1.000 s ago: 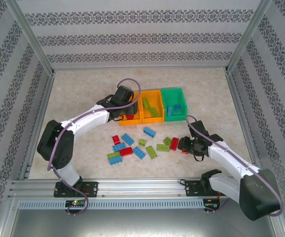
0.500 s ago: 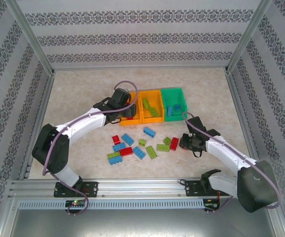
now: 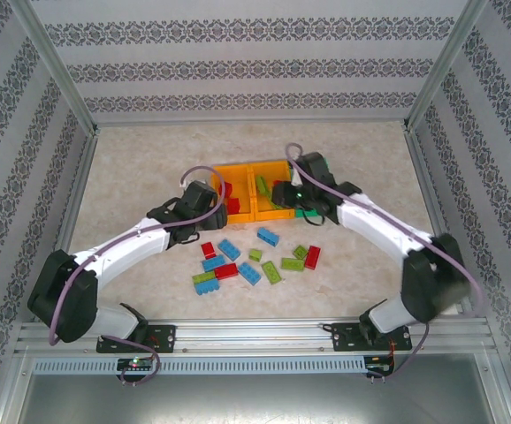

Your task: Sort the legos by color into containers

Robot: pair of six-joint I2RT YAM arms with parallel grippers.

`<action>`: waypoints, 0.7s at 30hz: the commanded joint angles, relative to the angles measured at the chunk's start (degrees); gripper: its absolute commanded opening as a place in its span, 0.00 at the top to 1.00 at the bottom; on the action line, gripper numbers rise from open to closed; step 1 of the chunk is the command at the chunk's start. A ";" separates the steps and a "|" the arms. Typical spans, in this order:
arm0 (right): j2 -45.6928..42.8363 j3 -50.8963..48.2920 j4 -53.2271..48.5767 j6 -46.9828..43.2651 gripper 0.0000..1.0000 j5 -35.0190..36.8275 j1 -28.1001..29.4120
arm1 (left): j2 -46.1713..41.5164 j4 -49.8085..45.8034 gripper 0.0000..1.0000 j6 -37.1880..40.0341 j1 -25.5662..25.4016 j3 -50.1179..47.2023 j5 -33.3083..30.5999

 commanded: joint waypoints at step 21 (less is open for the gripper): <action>31.52 31.48 -4.61 -4.39 0.57 -4.64 2.92 | -0.74 -2.74 0.15 -14.86 0.12 -8.56 9.61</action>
